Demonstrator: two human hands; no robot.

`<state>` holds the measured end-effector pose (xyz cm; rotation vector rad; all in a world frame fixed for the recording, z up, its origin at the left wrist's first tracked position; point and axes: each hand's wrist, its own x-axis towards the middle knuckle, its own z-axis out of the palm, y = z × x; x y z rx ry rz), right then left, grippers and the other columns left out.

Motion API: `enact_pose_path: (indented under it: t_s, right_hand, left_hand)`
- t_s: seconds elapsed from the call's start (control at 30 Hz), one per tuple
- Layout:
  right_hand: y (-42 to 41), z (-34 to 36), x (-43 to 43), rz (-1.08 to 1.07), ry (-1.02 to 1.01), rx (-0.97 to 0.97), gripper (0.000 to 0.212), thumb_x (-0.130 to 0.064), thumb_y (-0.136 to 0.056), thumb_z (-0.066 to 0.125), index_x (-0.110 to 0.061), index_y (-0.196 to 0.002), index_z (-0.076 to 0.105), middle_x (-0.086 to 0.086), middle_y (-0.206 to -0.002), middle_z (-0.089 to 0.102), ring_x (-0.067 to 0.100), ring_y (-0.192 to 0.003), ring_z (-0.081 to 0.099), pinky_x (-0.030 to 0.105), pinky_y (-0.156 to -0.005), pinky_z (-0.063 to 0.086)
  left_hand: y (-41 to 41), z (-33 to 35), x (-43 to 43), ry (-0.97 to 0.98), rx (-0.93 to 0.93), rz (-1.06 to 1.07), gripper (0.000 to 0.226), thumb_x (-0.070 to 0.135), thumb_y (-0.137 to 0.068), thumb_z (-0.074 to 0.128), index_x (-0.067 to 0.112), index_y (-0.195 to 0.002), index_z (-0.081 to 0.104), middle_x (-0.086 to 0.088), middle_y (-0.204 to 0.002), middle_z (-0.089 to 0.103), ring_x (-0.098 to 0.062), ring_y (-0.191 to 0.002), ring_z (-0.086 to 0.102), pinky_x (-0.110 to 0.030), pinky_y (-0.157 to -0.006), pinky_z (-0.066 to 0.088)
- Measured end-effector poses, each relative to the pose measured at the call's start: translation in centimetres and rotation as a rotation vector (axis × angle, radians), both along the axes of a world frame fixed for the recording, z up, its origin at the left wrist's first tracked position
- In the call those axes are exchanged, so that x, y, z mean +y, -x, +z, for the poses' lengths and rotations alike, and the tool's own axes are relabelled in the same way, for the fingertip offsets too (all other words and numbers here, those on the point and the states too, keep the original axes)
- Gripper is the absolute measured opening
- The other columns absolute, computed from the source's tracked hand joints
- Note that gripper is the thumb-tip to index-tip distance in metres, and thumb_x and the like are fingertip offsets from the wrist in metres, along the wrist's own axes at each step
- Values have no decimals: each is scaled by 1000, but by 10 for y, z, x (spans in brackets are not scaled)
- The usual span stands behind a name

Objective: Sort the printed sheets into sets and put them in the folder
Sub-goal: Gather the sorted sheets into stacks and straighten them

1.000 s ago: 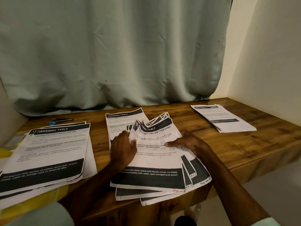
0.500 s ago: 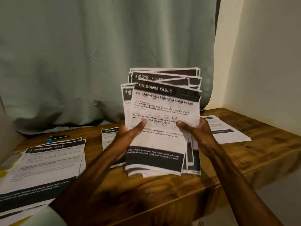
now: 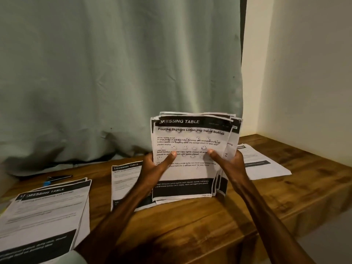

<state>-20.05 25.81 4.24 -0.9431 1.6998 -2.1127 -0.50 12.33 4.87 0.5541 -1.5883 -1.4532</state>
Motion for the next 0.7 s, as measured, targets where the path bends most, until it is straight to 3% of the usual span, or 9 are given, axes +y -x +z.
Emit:
enact_pose_path:
  t_s: [0.13,0.2,0.27,0.33,0.4,0.53,0.6,0.7]
  right_hand:
    - [2,7,-7,-20,12,26,99,-69,-49,88,-18,-129,59,1,-116,72,21,-101,71,39,-80,61]
    - [2,14,-10,-7,44,28,79,-54,-61,85,-16,-126,61,0,-112,73,14,-95,71,28,-72,60]
    - [1,15,-14,11,58,16,70,-45,-66,84,-16,-125,61,-1,-111,73,13,-93,72,25,-68,60]
    - [1,13,-19,5,36,15,76,-49,-61,86,-16,-125,61,1,-112,74,19,-96,73,35,-74,62]
    - [1,13,-20,9,28,23,77,-51,-60,86,-17,-124,61,0,-110,74,19,-95,74,34,-72,61]
    - [1,28,-16,-10,67,88,60,-46,-66,84,-23,-116,61,-6,-105,73,10,-87,72,24,-65,55]
    - [0,37,-15,-28,85,130,49,-40,-73,84,-26,-113,60,-9,-102,72,7,-84,71,20,-63,53]
    - [2,58,-17,-39,167,202,38,-34,-81,82,-21,-111,65,-6,-97,74,6,-79,74,16,-59,55]
  left_hand:
    - [9,13,-1,42,-9,-5,23,32,-87,78,27,-106,67,13,-89,77,0,-82,74,-14,-62,55]
    - [15,16,1,42,22,-1,21,30,-88,77,25,-106,67,12,-88,77,-4,-82,75,-16,-61,56]
    - [19,16,5,-15,81,25,32,33,-83,80,23,-110,66,6,-97,78,-12,-87,76,-26,-66,61]
    - [24,13,10,-112,152,46,49,38,-74,83,21,-115,64,-2,-104,78,-20,-91,77,-40,-76,64]
    - [27,10,14,-136,196,55,55,41,-70,83,19,-117,65,-4,-105,78,-24,-92,77,-45,-79,63]
    - [31,24,15,-7,189,92,41,34,-81,82,20,-116,67,-2,-104,78,-22,-90,77,-48,-78,64]
    - [32,42,8,74,188,177,40,44,-80,83,22,-110,69,-1,-99,79,-21,-87,77,-49,-76,64]
    - [36,80,-5,182,166,341,42,60,-79,78,22,-95,70,4,-85,78,-13,-76,75,-39,-72,64]
